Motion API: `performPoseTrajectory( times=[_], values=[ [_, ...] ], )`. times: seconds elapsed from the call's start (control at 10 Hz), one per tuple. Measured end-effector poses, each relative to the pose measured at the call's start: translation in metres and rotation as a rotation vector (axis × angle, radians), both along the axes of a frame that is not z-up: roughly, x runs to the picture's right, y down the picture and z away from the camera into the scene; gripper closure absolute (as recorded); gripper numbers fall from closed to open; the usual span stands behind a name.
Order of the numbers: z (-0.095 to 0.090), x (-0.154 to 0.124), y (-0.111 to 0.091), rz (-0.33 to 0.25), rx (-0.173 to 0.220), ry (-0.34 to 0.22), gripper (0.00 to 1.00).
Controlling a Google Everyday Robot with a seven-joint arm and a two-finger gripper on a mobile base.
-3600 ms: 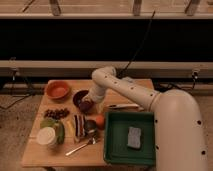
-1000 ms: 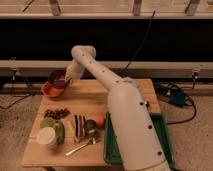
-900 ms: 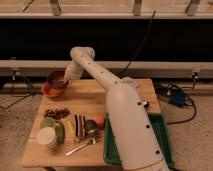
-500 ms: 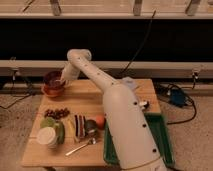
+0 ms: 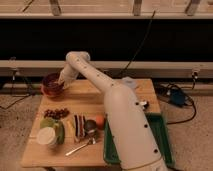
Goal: Stack bowls into tray
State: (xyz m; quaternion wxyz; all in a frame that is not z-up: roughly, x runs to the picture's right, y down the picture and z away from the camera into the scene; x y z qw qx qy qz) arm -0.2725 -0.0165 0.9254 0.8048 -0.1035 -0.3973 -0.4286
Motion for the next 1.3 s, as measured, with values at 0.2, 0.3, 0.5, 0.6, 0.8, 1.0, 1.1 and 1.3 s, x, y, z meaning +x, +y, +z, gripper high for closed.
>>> performPoseTrajectory(
  times=[0.2, 0.3, 0.5, 0.6, 0.8, 1.0, 1.1, 1.3],
  values=[
    [-0.0016, -0.0037, 0.0036, 0.006, -0.005, -0.015, 0.2],
    [-0.0014, -0.0032, 0.0036, 0.006, -0.005, -0.015, 0.2],
    [-0.001, -0.0016, 0.0032, 0.008, -0.005, -0.014, 0.2],
    [-0.001, -0.0014, 0.0031, 0.008, -0.005, -0.014, 0.2],
    [-0.0011, -0.0013, 0.003, 0.009, -0.005, -0.014, 0.2],
    [-0.0008, -0.0019, 0.0037, 0.008, -0.006, -0.014, 0.2],
    [-0.0008, -0.0018, 0.0037, 0.008, -0.006, -0.014, 0.2],
    [0.0012, -0.0034, 0.0058, 0.012, -0.005, -0.014, 0.2]
  ],
)
